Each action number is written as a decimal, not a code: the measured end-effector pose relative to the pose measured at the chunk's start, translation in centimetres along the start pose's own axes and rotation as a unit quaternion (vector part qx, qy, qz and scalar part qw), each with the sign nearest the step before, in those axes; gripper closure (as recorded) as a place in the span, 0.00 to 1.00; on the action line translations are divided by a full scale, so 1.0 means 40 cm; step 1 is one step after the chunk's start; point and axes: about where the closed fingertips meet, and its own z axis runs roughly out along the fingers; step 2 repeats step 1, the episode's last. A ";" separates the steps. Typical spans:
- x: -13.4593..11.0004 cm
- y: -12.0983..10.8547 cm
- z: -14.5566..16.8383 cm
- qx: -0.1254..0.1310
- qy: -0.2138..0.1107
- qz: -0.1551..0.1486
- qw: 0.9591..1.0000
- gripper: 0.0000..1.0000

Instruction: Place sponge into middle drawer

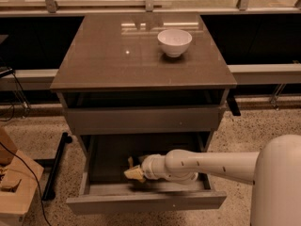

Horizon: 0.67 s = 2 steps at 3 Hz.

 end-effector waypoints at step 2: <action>0.000 0.003 0.002 -0.001 0.000 0.000 1.000 0.00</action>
Offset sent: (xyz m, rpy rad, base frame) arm 0.0000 0.0000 0.0000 0.0000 0.0000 0.0000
